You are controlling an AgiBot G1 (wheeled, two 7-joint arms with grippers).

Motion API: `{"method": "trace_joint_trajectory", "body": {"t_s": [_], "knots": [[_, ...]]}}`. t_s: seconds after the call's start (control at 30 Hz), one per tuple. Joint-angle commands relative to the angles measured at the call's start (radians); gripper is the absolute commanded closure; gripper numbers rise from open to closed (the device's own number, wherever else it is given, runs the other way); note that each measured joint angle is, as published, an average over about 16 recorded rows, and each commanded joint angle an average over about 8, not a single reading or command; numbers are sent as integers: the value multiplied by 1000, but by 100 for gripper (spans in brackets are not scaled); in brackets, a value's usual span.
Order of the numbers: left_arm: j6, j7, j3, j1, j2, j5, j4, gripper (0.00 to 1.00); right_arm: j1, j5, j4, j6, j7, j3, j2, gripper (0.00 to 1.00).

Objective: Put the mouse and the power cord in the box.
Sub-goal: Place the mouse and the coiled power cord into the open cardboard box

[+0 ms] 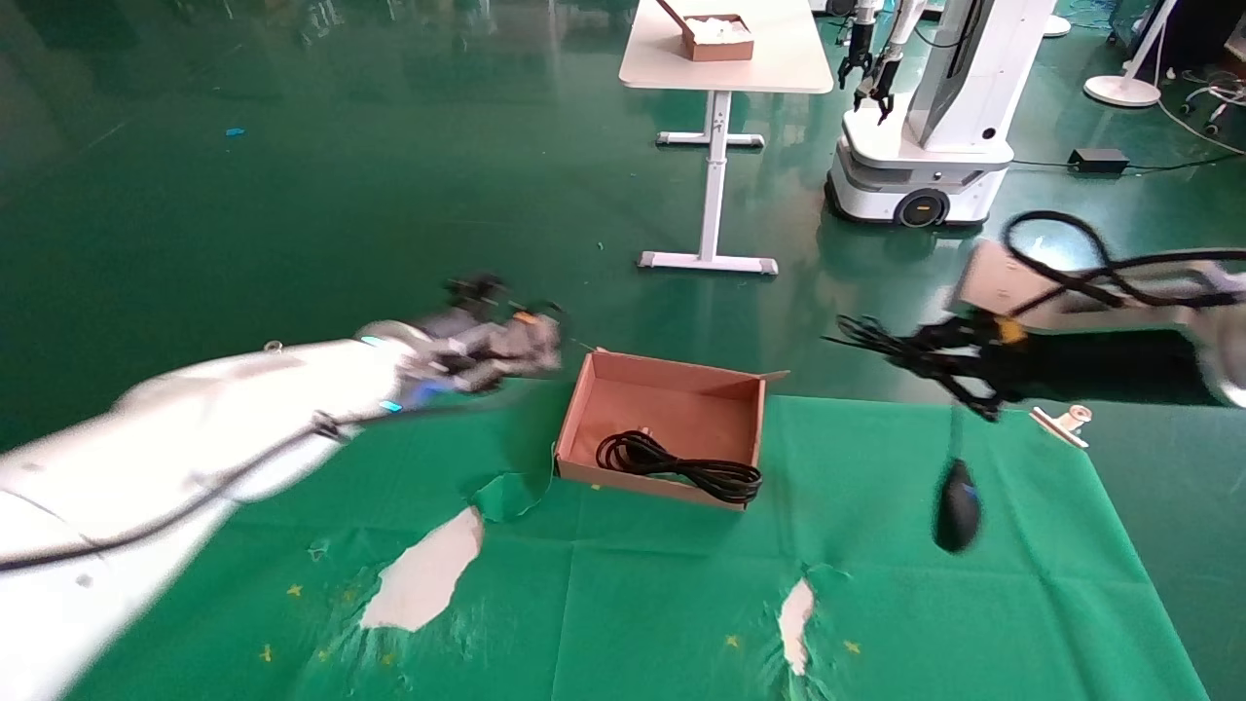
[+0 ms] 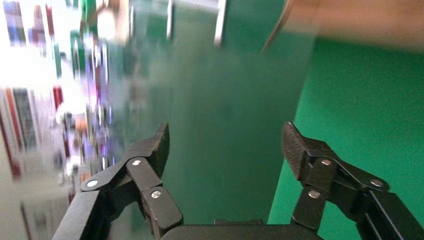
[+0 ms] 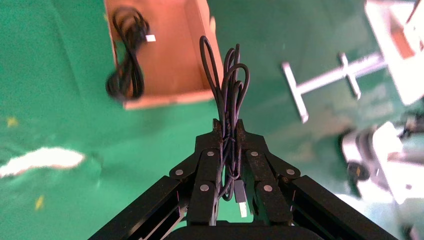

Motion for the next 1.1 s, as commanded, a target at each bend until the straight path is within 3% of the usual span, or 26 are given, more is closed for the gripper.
{"method": "trace_joint_trajectory", "body": {"t_s": [0.03, 0.23, 0.5, 0.7, 0.73, 0.97, 1.0, 1.1], "knots": [[-5, -13, -7, -18, -18, -8, 45, 0, 3, 4, 4, 3, -11, -2, -18, 100], [33, -46, -2, -7, -118, -3, -32, 0, 35, -11, -99, 99, -125, -22, -178, 100], [49, -144, 20, -1, -177, 57, -138, 0, 76, -17, -410, 249, -321, -51, -446, 100], [54, -227, 34, -3, -197, 121, -186, 0, 67, -18, -597, 322, -413, -104, -545, 100], [55, -238, 36, -3, -199, 130, -192, 0, 63, -15, -611, 330, -418, -113, -548, 96], [60, -288, 43, -3, -211, 173, -218, 0, 52, -1, -670, 384, -410, -160, -570, 10], [61, -290, 44, -3, -213, 176, -220, 0, 52, 0, -674, 388, -409, -163, -572, 1], [61, -290, 44, -3, -213, 178, -221, 0, 52, 2, -673, 391, -408, -166, -571, 0]]}}
